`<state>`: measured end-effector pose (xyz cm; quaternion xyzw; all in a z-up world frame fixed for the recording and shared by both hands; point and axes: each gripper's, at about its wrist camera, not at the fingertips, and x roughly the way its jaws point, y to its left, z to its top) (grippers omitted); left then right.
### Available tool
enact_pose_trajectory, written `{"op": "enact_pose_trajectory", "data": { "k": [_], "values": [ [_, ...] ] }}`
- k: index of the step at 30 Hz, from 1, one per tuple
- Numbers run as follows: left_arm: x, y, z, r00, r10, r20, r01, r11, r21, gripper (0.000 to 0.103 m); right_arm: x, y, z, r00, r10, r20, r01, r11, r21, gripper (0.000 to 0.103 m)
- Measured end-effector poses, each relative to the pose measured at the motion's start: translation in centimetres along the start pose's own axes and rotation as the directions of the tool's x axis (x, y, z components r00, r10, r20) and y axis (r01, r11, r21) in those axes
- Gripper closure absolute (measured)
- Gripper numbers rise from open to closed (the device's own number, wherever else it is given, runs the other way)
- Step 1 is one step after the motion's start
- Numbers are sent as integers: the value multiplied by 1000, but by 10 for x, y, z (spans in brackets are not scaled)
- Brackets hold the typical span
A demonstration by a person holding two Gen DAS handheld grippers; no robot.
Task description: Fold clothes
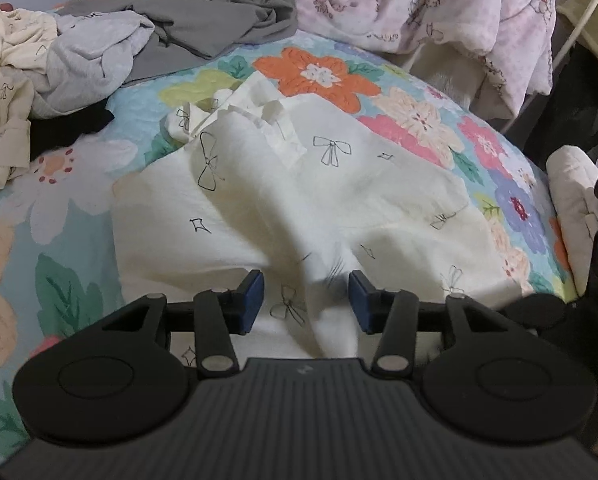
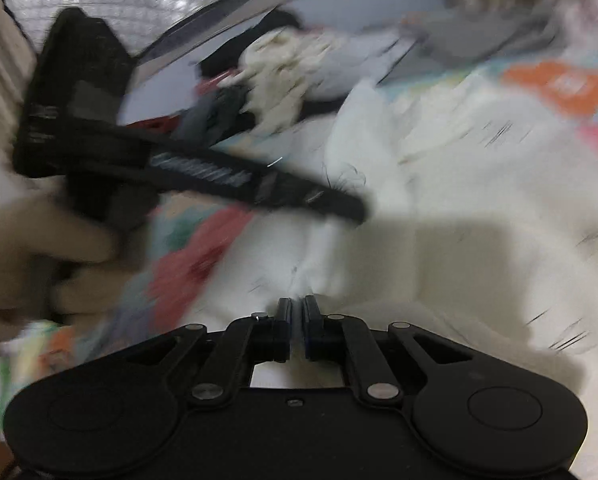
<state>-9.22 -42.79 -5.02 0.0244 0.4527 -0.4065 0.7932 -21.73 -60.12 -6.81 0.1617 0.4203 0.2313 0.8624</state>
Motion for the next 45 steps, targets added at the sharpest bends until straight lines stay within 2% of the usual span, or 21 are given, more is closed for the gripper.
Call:
{"op": "enact_pose_trajectory", "data": {
  "k": [3, 5, 7, 9, 10, 11, 13, 15, 18, 20, 22, 24, 28, 29, 30, 33, 36, 38, 41, 43, 45],
  "values": [
    [2, 8, -9, 1000, -8, 15, 8, 1000, -27, 65, 5, -6, -3, 997, 73, -40, -70, 996, 60, 94],
    [2, 10, -14, 1000, 12, 27, -12, 1000, -1, 77, 5, -5, -3, 994, 96, -50, -93, 994, 62, 93],
    [-1, 3, -20, 998, 52, 43, -54, 996, 65, 79, -10, 0, 2, 995, 102, -20, -100, 994, 45, 91],
    [-4, -4, -25, 995, 88, 56, -95, 987, 132, 79, -30, 1, 5, 992, 113, 47, -115, 992, 53, 84],
    [-5, -5, -28, 993, 100, 58, -108, 983, 149, 79, -40, -1, 6, 989, 117, 87, -122, 990, 66, 70],
    [-6, -5, -30, 992, 109, 57, -116, 980, 159, 79, -48, -5, 6, 986, 106, 125, -118, 989, 92, 58],
    [-8, -2, -33, 992, 116, 51, -122, 980, 154, 79, -55, -17, 7, 987, 48, 155, -70, 988, 141, 55],
    [-9, 6, -34, 994, 102, 41, -106, 989, 106, 79, -53, -31, 6, 990, -35, 133, 9, 980, 196, 54],
    [-9, 11, -34, 995, 90, 35, -92, 993, 67, 79, -37, -57, -1, 998, -26, 66, 3, 945, 326, 53],
    [-8, 10, -34, 995, 96, 33, -98, 993, 71, 79, -22, -67, -7, 999, 25, 42, -40, 908, 416, 49],
    [-7, 9, -35, 994, 103, 31, -105, 992, 74, 79, -11, -70, -14, 996, 66, 51, -83, 867, 492, 45],
    [-8, 6, -36, 994, 106, 36, -108, 990, 90, 79, -4, -64, -16, 994, 63, 90, -100, 853, 513, 45],
    [-12, -8, -39, 989, 138, 50, -145, 972, 183, 79, -4, -39, -10, 992, 16, 127, -66, 913, 403, 75],
    [-14, -10, -39, 988, 141, 55, -149, 970, 190, 78, -6, -35, -9, 989, 9, 146, -64, 923, 379, 79],
    [-18, -10, -37, 988, 139, 60, -148, 971, 186, 77, -8, -30, -7, 986, 2, 164, -61, 933, 355, 80],
    [-34, -3, -29, 988, 125, 86, -136, 981, 139, 73, -15, -2, 1, 975, -122, 185, 94, 984, 151, 83],
    [-51, 5, -19, 987, 117, 111, -128, 987, 95, 71, -24, 6, 1, 965, -126, 230, 112, 991, 76, 84],
    [-61, 7, -15, 987, 105, 125, -115, 991, 73, 69, -20, 26, 2, 948, -208, 243, 232, 970, -77, 84],
    [-72, 9, -10, 988, 78, 135, -85, 995, 46, 62, -12, 59, -3, 913, -300, 277, 385, 859, -337, 83],
    [-74, 9, -9, 989, 58, 134, -63, 997, 33, 62, -6, 74, -6, 907, -303, 293, 406, 813, -417, 82],
    [-72, 9, -10, 991, 48, 124, -51, 999, 18, 62, -3, 82, -8, 903, -310, 296, 417, 798, -435, 80]
  ]
}}
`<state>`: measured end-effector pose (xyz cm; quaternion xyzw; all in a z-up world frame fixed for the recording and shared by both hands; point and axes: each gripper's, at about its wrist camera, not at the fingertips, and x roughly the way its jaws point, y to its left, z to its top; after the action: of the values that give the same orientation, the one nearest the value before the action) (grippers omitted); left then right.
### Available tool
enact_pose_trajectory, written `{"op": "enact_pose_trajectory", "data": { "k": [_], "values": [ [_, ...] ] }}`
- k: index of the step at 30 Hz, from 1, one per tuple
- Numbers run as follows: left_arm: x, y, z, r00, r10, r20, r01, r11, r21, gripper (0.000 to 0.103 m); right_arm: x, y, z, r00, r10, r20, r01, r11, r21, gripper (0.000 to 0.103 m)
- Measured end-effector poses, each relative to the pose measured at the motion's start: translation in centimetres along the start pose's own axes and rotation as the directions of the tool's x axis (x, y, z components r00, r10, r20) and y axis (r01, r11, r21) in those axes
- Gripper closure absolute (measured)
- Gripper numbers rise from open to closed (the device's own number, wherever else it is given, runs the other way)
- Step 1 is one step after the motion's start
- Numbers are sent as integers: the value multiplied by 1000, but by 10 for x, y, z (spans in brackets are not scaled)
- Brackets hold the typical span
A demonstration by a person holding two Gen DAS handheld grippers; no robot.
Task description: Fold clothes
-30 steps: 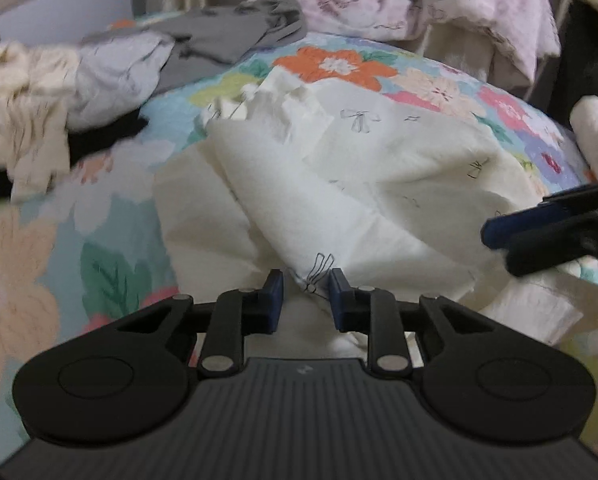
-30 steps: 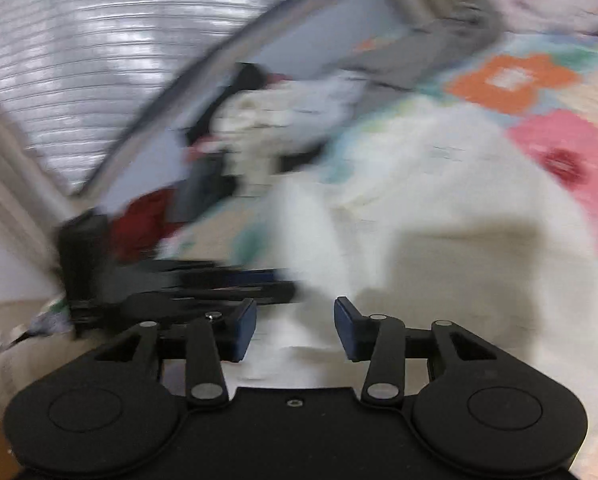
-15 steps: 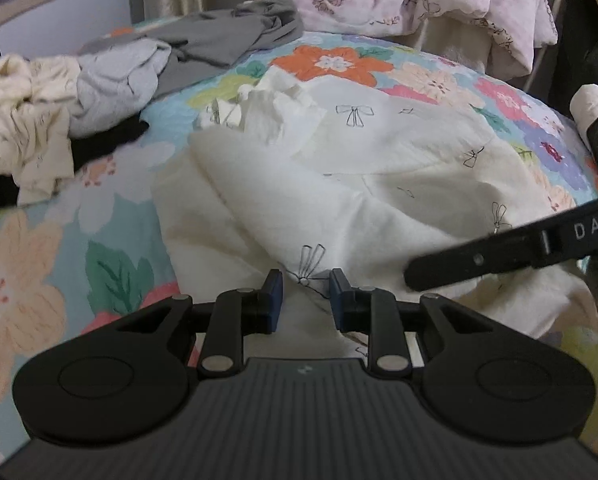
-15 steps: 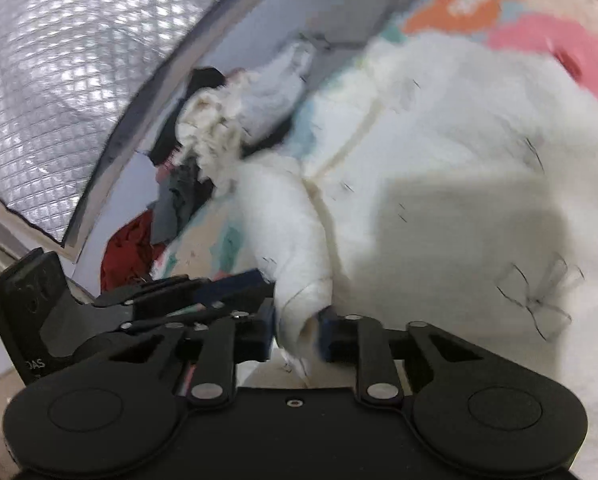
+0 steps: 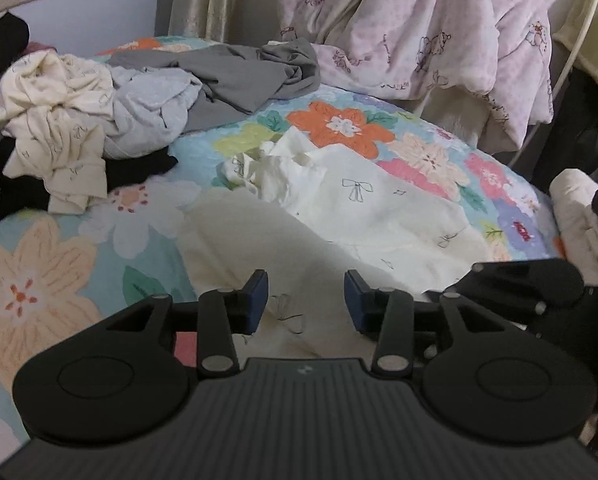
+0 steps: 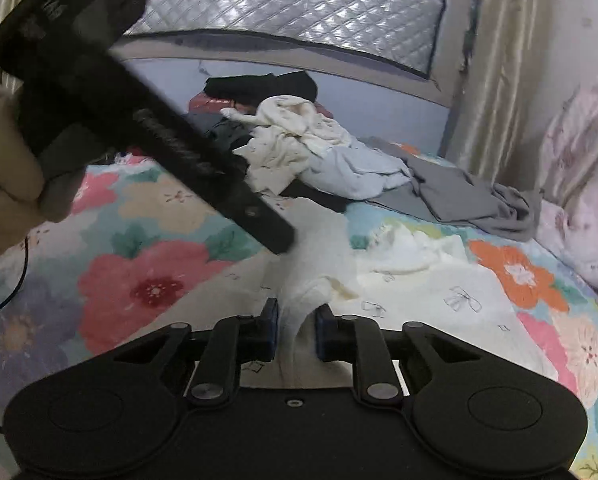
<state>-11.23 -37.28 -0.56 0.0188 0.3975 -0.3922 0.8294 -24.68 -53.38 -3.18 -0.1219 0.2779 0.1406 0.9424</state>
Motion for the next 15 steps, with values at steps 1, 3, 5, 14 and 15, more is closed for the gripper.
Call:
{"op": "enact_pose_trajectory", "data": {
  "k": [1, 3, 5, 14, 15],
  "values": [
    [0, 0, -1, 1000, -2, -2, 2, 1000, -8, 62, 0, 4, 1, 1000, -9, 5, 9, 1000, -21, 80],
    [-1, 0, -2, 1000, -4, -2, 4, 1000, -22, 62, 1, 15, 0, 999, -46, 6, 46, 994, -101, 80],
    [-3, 1, -3, 1000, -5, -2, 5, 1000, -30, 62, 2, 23, -2, 998, -58, 11, 59, 981, -185, 80],
    [-12, -6, 0, 999, -34, 13, 35, 998, -50, 56, 6, 49, -4, 997, -71, 28, 76, 922, -379, 80],
    [-12, -9, 1, 999, -35, 8, 35, 999, -38, 54, 7, 53, -5, 996, -81, 31, 86, 909, -408, 80]
  ]
}}
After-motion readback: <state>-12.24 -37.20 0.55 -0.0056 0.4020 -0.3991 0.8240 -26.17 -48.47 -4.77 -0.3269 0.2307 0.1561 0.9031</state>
